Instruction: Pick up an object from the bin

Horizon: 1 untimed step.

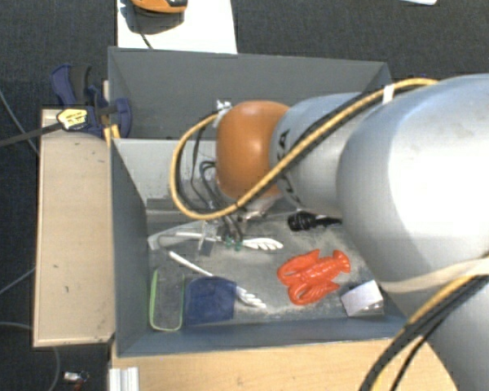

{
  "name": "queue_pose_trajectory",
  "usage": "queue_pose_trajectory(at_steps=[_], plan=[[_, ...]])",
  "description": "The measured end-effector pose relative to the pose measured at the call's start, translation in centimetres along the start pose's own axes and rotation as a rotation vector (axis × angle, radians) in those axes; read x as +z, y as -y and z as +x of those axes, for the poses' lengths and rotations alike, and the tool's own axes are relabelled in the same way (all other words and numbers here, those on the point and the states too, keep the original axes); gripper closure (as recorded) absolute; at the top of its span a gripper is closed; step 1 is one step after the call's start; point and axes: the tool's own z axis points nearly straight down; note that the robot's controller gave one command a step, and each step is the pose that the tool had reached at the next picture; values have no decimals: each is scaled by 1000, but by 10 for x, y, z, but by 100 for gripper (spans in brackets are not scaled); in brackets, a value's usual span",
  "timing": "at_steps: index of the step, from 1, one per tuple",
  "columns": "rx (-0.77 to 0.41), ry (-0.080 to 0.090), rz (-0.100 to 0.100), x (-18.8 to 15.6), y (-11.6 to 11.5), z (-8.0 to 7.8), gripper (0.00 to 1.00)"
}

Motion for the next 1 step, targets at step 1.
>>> queue_pose_trajectory(at_steps=[1], plan=[[1, 0, 0, 0, 0, 0, 100]])
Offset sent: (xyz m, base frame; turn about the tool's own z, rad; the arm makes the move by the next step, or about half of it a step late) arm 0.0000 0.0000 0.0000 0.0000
